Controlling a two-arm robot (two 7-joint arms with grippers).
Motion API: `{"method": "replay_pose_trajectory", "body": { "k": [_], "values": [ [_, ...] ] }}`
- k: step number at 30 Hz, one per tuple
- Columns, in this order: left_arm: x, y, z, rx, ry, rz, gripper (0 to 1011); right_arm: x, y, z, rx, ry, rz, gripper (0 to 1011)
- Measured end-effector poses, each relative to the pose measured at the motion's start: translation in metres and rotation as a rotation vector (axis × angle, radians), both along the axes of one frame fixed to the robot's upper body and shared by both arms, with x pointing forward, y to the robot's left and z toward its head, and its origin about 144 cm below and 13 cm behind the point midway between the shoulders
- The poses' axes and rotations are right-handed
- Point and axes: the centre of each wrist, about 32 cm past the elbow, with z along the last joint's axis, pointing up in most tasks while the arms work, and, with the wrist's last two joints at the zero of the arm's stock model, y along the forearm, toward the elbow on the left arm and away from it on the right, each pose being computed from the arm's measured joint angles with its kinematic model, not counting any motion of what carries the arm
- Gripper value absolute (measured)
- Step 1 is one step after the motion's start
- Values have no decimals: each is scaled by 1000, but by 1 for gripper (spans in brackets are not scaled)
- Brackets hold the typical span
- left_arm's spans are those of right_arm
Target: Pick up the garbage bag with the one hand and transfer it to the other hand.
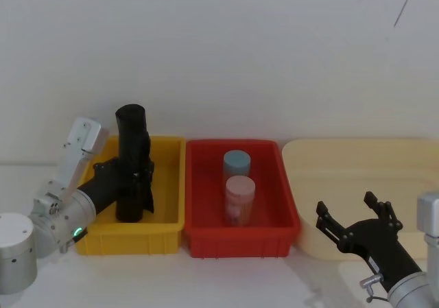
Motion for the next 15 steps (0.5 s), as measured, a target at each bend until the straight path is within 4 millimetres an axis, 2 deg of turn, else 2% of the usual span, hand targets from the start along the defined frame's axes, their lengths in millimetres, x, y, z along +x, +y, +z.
{"method": "replay_pose_trajectory", "body": {
  "k": [6, 15],
  "values": [
    [-1, 0, 6, -6, -21, -9, 443, 0, 0, 0, 0, 0, 0, 999],
    [-5, 0, 25, -22, -78, -13, 443, 0, 0, 0, 0, 0, 0, 999]
  ]
}}
